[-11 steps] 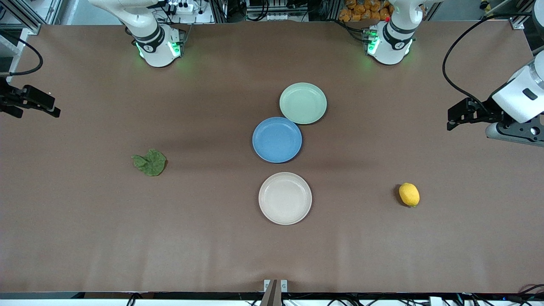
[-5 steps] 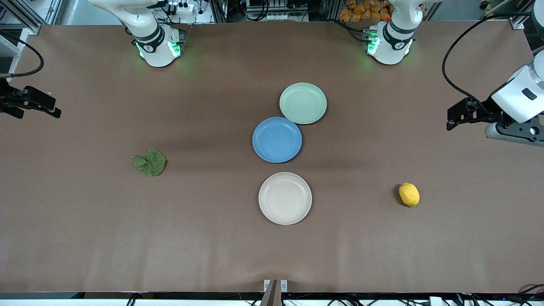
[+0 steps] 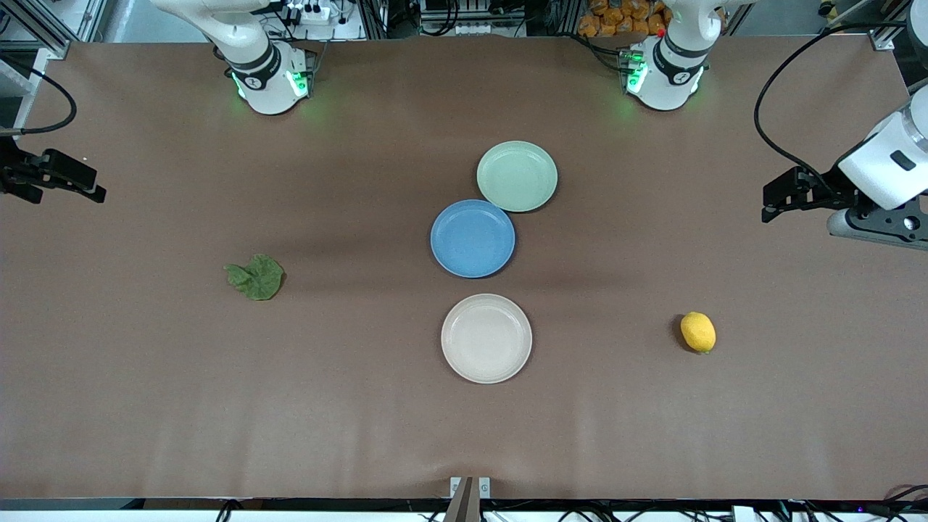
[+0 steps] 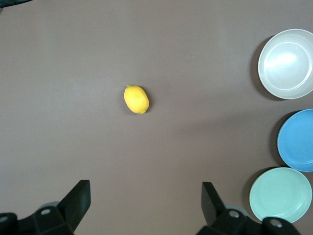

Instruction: Place lemon and lettuce in plates

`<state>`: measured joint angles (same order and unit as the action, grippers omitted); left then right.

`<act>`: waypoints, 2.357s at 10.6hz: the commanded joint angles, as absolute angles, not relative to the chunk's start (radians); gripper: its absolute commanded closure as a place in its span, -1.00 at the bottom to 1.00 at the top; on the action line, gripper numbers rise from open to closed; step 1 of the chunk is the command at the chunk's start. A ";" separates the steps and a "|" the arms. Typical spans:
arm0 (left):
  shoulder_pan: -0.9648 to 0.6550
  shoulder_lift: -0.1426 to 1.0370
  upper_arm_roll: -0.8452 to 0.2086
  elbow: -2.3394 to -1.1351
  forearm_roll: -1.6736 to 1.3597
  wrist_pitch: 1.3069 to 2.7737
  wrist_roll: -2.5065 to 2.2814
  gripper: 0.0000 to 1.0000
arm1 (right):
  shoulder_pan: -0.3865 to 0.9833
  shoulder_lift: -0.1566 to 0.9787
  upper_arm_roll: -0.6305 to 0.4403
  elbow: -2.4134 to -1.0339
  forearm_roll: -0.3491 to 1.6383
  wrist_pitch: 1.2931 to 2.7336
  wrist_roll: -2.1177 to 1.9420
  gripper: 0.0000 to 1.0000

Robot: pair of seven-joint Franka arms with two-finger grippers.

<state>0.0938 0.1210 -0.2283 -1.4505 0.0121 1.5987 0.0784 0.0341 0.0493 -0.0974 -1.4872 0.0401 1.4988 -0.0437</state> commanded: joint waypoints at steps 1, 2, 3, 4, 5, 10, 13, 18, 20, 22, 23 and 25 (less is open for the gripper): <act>0.094 0.114 -0.232 -1.454 0.028 1.588 0.083 -1.00 | 0.026 0.051 -0.091 -1.489 0.035 1.503 -0.037 -1.00; 0.094 0.114 -0.232 -1.454 0.028 1.588 0.083 -1.00 | 0.026 0.051 -0.091 -1.491 0.035 1.503 -0.037 -1.00; 0.094 0.114 -0.232 -1.454 0.028 1.588 0.083 -1.00 | 0.026 0.052 -0.091 -1.491 0.035 1.503 -0.037 -1.00; 0.094 0.114 -0.232 -1.454 0.028 1.588 0.083 -1.00 | 0.026 0.052 -0.091 -1.491 0.035 1.505 -0.037 -1.00; 0.094 0.114 -0.232 -1.454 0.028 1.588 0.084 -1.00 | 0.025 0.052 -0.091 -1.493 0.035 1.503 -0.037 -1.00; 0.094 0.114 -0.232 -1.454 0.028 1.588 0.083 -1.00 | 0.025 0.055 -0.091 -1.493 0.035 1.505 -0.037 -1.00; 0.094 0.114 -0.232 -1.454 0.028 1.588 0.083 -1.00 | 0.026 0.060 -0.091 -1.500 0.035 1.505 -0.037 -1.00; 0.091 0.115 -0.232 -1.453 0.029 1.588 0.081 -1.00 | 0.025 0.054 -0.092 -1.586 0.035 1.511 -0.037 -1.00; 0.101 0.138 -0.227 -1.453 0.028 1.588 0.081 -1.00 | 0.017 0.049 -0.091 -1.673 0.035 1.566 -0.037 -1.00; 0.120 0.167 -0.215 -1.450 0.029 1.588 0.097 -1.00 | 0.002 0.049 -0.091 -1.736 0.037 1.598 -0.037 -1.00; 0.117 0.181 -0.215 -1.454 0.029 1.588 0.084 -1.00 | -0.008 0.049 -0.091 -1.768 0.038 1.623 -0.037 -1.00; 0.114 0.222 -0.215 -1.450 0.044 1.591 0.083 -1.00 | -0.009 0.049 -0.091 -1.863 0.043 1.708 -0.037 -1.00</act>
